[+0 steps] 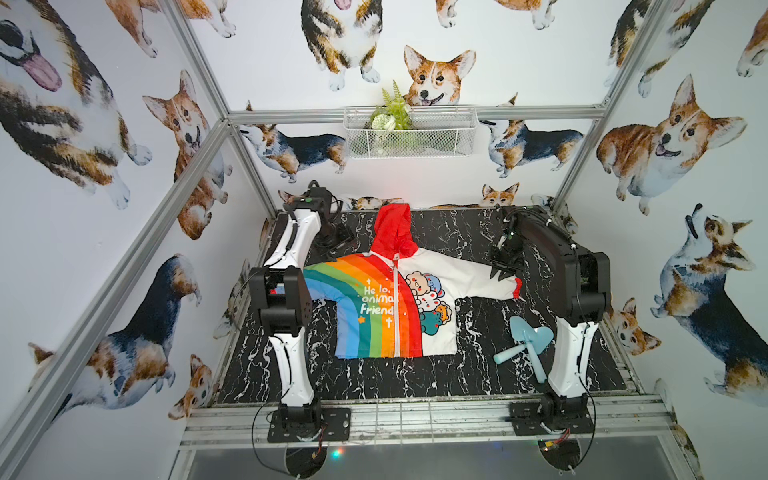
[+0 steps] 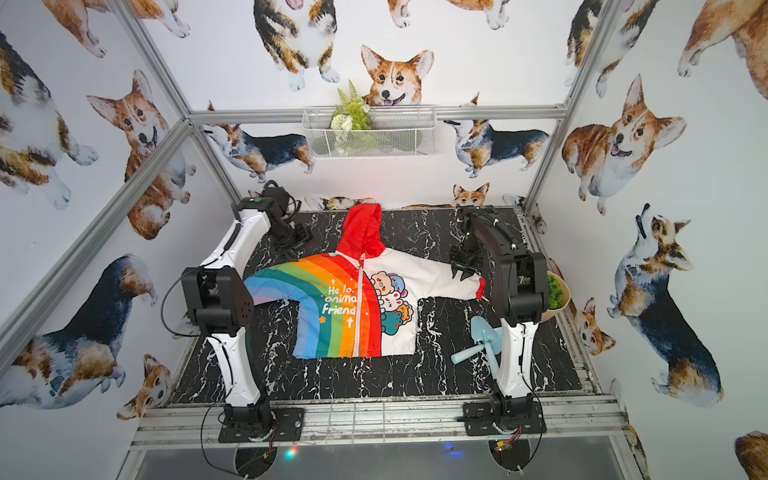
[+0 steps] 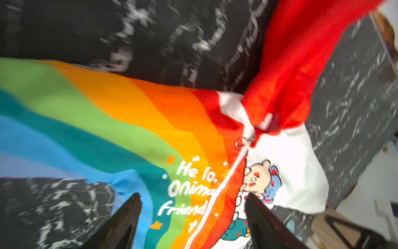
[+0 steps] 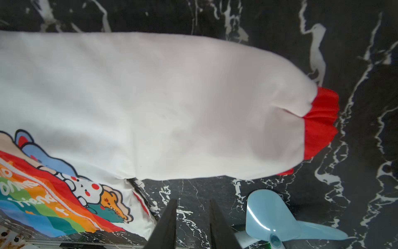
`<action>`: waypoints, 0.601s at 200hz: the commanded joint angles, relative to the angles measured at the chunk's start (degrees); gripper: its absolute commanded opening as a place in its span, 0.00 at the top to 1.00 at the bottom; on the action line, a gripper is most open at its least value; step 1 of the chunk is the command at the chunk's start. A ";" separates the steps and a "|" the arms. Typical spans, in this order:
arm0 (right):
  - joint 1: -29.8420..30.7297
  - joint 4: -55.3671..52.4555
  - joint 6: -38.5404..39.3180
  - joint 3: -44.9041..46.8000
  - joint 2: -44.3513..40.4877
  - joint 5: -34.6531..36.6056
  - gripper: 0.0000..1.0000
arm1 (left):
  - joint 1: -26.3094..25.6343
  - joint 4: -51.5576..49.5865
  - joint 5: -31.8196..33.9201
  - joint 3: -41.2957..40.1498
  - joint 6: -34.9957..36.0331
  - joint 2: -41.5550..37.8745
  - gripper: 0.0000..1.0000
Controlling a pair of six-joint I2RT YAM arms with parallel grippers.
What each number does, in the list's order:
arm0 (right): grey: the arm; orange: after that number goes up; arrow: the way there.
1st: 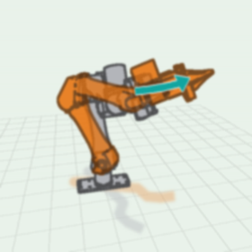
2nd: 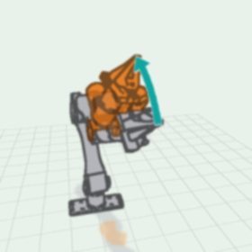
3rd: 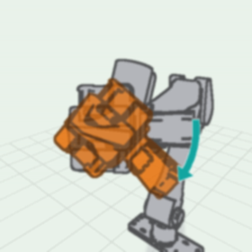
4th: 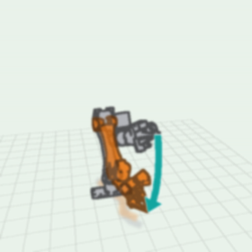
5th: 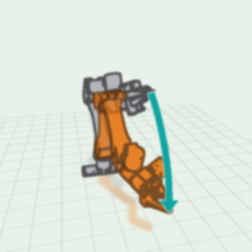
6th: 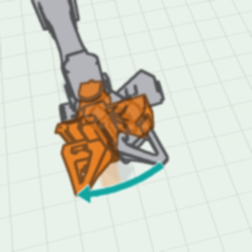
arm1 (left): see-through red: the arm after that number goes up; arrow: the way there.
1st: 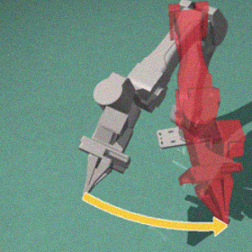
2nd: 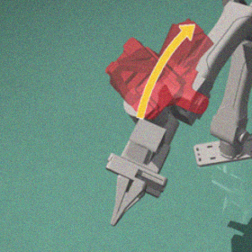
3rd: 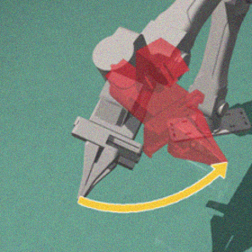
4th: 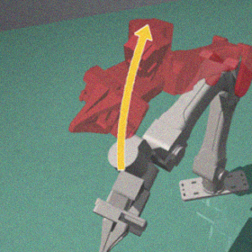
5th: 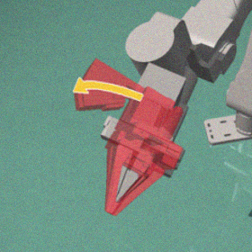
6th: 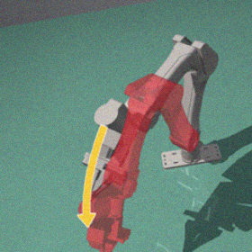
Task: Unzip the jacket
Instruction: Flatten out the jacket at the center of the board.
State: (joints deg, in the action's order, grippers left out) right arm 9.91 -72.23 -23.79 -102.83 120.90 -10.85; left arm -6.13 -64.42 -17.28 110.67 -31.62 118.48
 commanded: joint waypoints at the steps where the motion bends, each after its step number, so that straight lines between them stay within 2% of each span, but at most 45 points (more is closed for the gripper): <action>1: 0.15 -0.47 1.81 -1.35 3.50 -3.27 0.80 | -2.44 3.74 -3.88 -0.96 0.28 2.47 0.32; 15: 0.11 -0.79 1.82 -2.35 5.30 -2.76 0.86 | -2.75 3.60 -3.95 -0.63 -0.26 4.30 0.37; 31: 0.11 -0.96 1.77 -2.66 6.71 -1.86 0.91 | -2.79 3.26 -3.73 -0.33 -0.46 5.89 0.38; 53: 0.15 -0.86 1.60 -1.96 8.12 0.26 0.92 | -2.83 3.11 -4.14 -1.35 -1.13 7.58 0.38; 76: -0.05 -1.21 0.75 -1.51 9.61 2.83 1.00 | -3.77 3.51 -4.63 -3.57 -2.05 8.72 0.38; 120: -2.00 -1.42 1.09 -0.19 9.55 6.55 1.00 | -7.11 3.87 -5.48 -4.52 -3.47 10.96 0.37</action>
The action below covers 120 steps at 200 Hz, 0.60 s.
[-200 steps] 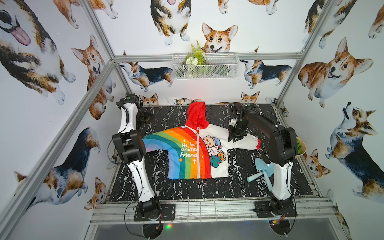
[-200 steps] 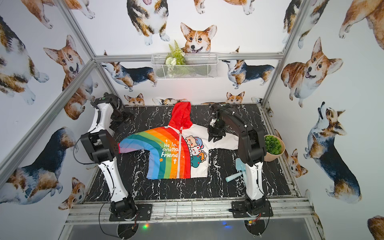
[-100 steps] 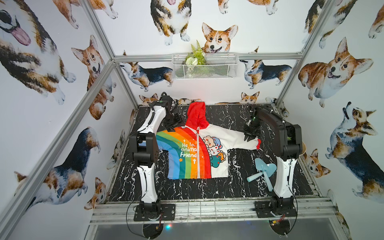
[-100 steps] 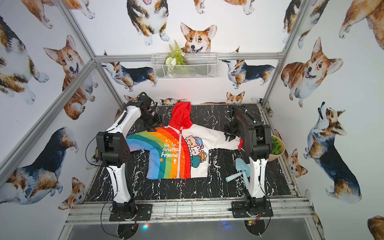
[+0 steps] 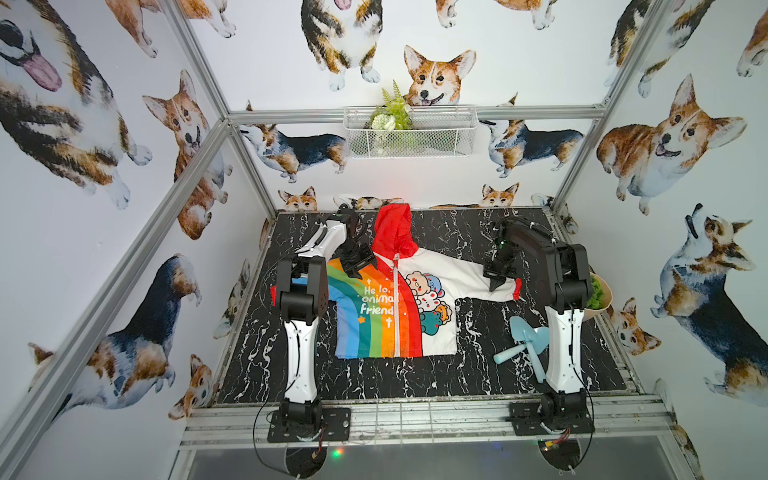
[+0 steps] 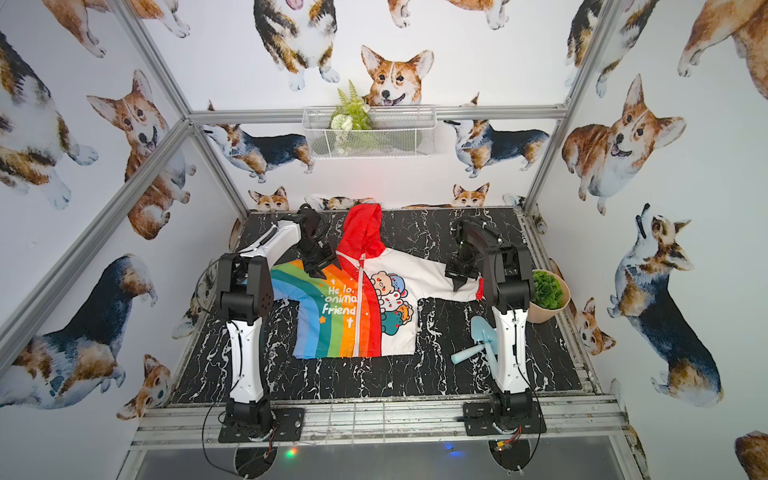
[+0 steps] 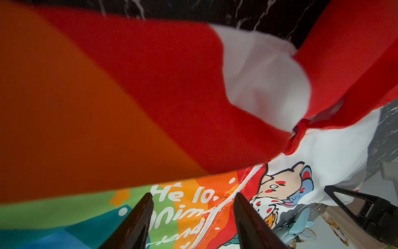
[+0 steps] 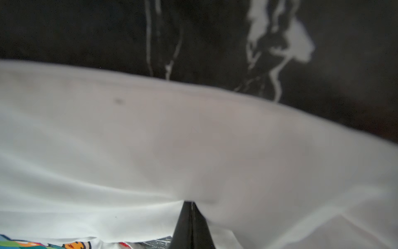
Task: Unzip the jacket
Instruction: Flatten out the jacket at the center of the board.
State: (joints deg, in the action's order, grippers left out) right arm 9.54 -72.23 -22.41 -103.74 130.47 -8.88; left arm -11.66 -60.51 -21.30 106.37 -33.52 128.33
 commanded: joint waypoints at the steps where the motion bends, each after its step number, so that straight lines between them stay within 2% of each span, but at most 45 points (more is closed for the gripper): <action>1: -1.72 -1.47 -0.27 0.73 -0.04 4.67 1.00 | -1.64 -0.05 -1.51 -0.21 -1.65 1.16 0.37; 64: -8.79 -1.87 0.72 1.05 -0.16 6.33 0.98 | -5.65 1.17 -3.96 0.00 -4.14 2.50 0.35; 86: -9.54 -2.27 1.64 -0.75 -0.44 6.30 0.96 | -6.16 0.43 -4.28 2.32 -3.72 2.42 0.23; 109: -9.46 -1.72 1.68 -3.91 -2.77 3.75 0.85 | -6.02 -1.72 -2.97 7.14 -1.82 1.02 0.04; 120: -9.19 -1.49 1.26 -5.58 -4.42 2.65 0.79 | -6.01 -2.91 -1.73 9.03 -0.84 -0.22 0.00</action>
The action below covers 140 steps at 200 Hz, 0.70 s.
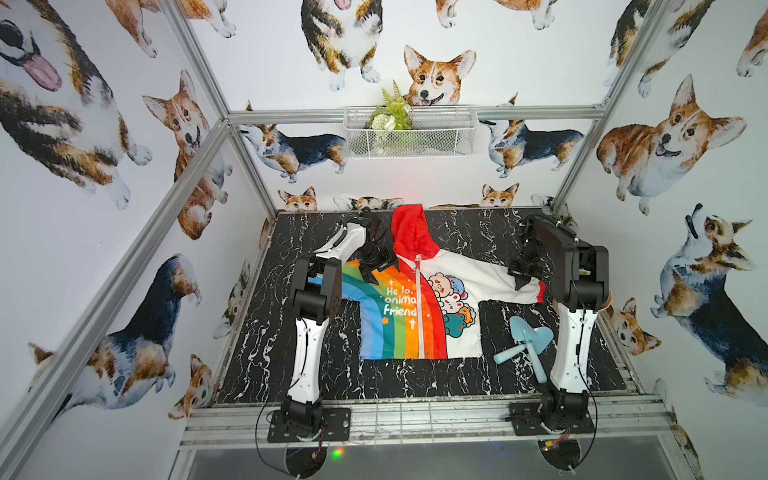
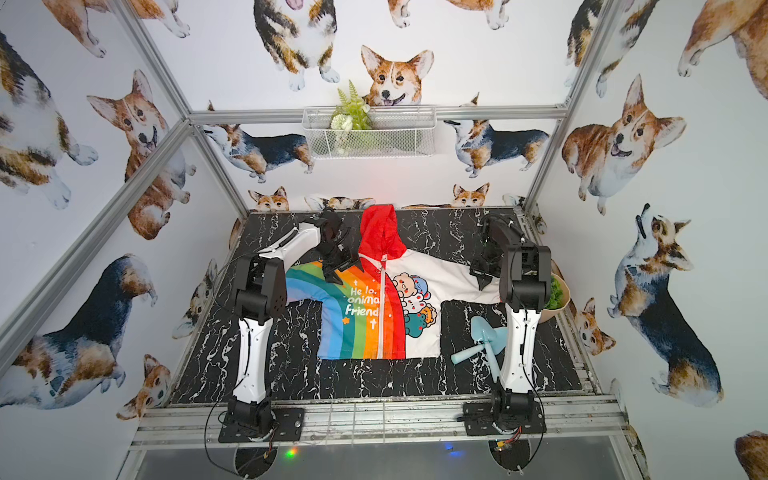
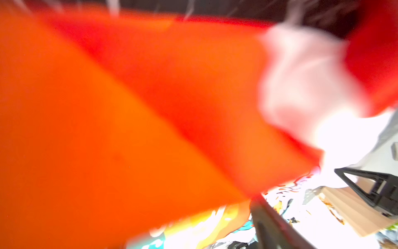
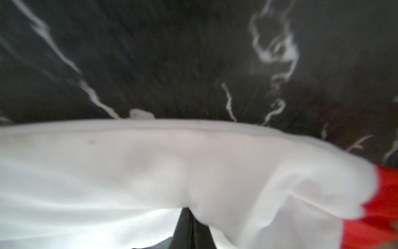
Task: Unzip the jacket
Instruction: Flatten out the jacket at the center of the board.
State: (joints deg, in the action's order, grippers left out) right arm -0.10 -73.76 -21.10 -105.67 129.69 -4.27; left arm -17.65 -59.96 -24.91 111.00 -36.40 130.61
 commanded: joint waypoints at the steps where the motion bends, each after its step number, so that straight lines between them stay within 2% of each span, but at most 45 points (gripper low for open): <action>1: 0.44 0.04 -0.06 -3.66 -3.63 -1.96 0.79 | -0.02 -3.52 2.01 4.58 2.13 -2.65 0.00; 24: 1.84 0.11 -1.00 -6.02 -7.90 -3.95 0.63 | -0.05 -4.89 4.32 4.63 3.54 -6.67 0.00; 37: 3.38 -0.02 -1.76 -5.66 -10.56 -4.33 0.61 | -0.15 -4.76 5.01 1.67 4.06 -10.00 0.00; 64: 8.90 0.33 -3.54 0.44 -16.92 -6.92 0.61 | -0.31 -1.82 4.75 -10.47 4.11 -19.38 0.01; 113: 23.93 5.93 -9.83 20.22 -29.75 -11.50 0.66 | -2.36 2.68 2.88 -31.34 3.48 -35.07 0.06; 140: 28.50 8.35 -12.88 28.96 -33.08 -13.11 0.67 | -3.05 4.86 3.48 -42.09 0.30 -42.61 0.07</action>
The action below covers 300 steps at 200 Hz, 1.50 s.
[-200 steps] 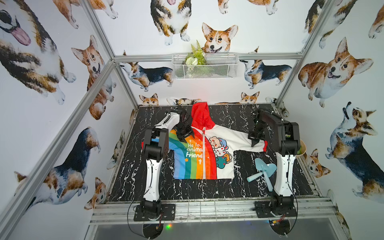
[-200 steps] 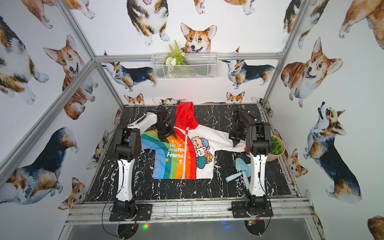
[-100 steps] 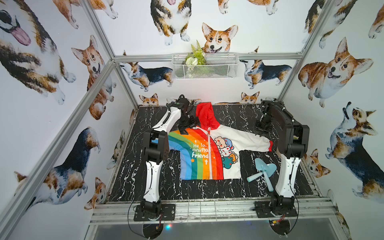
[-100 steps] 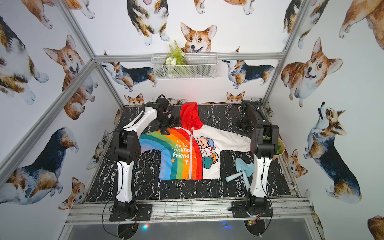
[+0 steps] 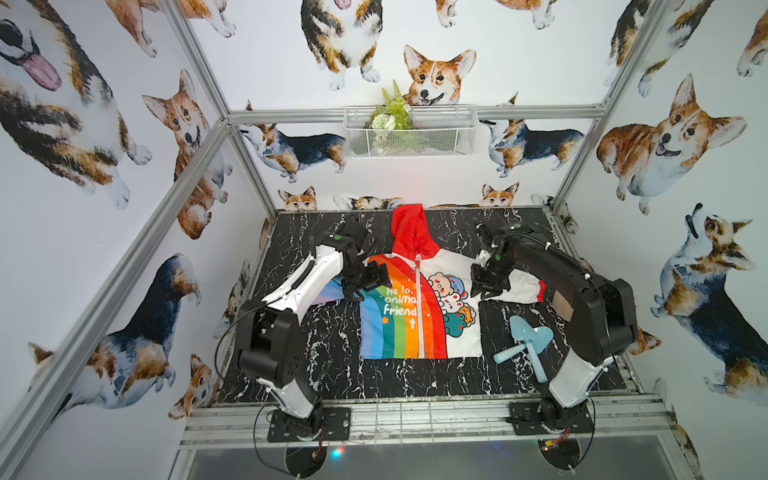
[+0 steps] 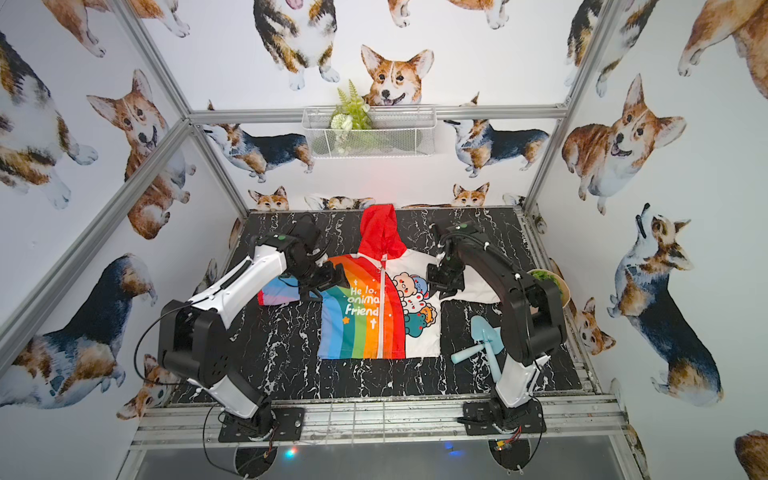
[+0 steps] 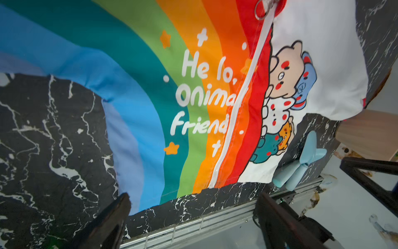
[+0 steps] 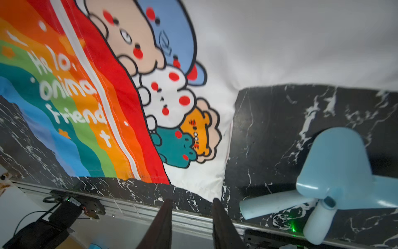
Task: Unzip the jacket
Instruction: Flatten out the jacket at the center of the board.
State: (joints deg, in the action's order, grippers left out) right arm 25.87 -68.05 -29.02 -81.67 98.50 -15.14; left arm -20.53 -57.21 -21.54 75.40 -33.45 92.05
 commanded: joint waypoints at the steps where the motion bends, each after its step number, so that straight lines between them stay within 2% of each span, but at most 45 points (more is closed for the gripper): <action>1: 2.61 2.65 -4.98 5.21 -1.99 -2.35 0.67 | -0.19 2.19 0.15 -6.84 -2.75 -4.29 0.07; 41: 4.58 5.03 -5.28 11.99 -0.76 -3.91 0.71 | -0.21 3.01 0.84 -16.20 -6.55 -8.11 0.10; 79: 4.94 8.48 -4.59 13.83 3.54 -5.77 0.79 | -0.20 1.91 1.70 -19.73 -6.79 -8.40 0.14; 96: 4.95 8.49 -3.22 12.88 6.10 -5.06 0.82 | -0.20 2.86 0.95 -21.24 -7.40 -7.82 0.19; 110: 4.92 7.79 -1.97 11.41 8.31 -3.36 0.84 | -0.16 3.57 0.13 -21.92 -7.59 -6.91 0.26; 137: 4.77 6.37 -0.02 8.39 12.53 -1.07 0.87 | -0.21 4.03 -0.41 -22.00 -7.46 -5.21 0.30; 174: 3.46 4.75 1.40 5.63 16.48 1.01 0.89 | -0.57 4.92 -1.92 -21.20 -7.02 -1.28 0.47; 199: 1.79 3.52 2.04 4.61 17.96 2.09 0.90 | -1.77 3.62 -1.42 -19.97 -7.07 -0.37 0.49; 226: 0.22 1.15 3.05 2.73 15.53 2.36 0.90 | -1.72 -1.90 3.81 -13.20 -5.37 -1.44 0.44; 242: 0.15 0.90 3.38 0.78 11.36 2.03 0.89 | -1.38 -4.66 5.91 -5.00 -1.87 0.46 0.38; 252: 0.15 1.98 3.11 -0.41 8.72 1.45 0.84 | -1.41 -6.03 6.58 1.33 0.45 2.56 0.34; 260: 0.17 3.47 2.55 -1.45 7.35 0.84 0.79 | -1.35 -6.68 6.64 6.32 2.24 6.20 0.30; 275: 0.06 5.95 1.27 -4.27 7.30 -0.42 0.74 | -1.35 -7.55 6.22 15.89 4.86 12.44 0.29; 300: -0.66 5.84 0.45 -12.03 13.01 -0.99 0.74 | -1.26 -9.21 4.53 32.48 6.29 24.28 0.29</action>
State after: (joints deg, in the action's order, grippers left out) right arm 25.87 -64.01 -27.00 -87.11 106.89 -15.05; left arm -21.89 -62.48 -16.53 94.04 -31.00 106.76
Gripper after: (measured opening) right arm 0.268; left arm 0.707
